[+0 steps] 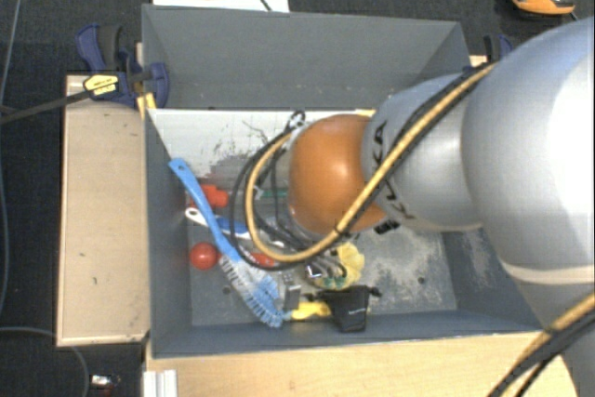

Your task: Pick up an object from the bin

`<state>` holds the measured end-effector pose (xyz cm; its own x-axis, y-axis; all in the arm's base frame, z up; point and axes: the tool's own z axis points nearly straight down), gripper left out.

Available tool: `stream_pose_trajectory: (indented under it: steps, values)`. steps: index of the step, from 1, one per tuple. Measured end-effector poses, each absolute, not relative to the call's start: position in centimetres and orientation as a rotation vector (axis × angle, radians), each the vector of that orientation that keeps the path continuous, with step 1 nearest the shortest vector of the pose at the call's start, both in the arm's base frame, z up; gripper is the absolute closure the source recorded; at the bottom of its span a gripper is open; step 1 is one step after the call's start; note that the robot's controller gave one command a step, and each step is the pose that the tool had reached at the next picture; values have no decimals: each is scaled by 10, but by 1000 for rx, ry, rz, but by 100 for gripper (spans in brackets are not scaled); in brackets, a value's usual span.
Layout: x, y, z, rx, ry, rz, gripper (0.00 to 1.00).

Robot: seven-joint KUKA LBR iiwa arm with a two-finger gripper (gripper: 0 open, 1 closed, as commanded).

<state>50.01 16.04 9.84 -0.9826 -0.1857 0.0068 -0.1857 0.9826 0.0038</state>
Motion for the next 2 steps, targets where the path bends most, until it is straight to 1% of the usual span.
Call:
stream_pose_trajectory:
  steps: [1, 2]
  values:
    - [532, 65, 72, -79, -3167, -1, 0]
    - [559, 174, 71, 25, -3143, -8, 100]
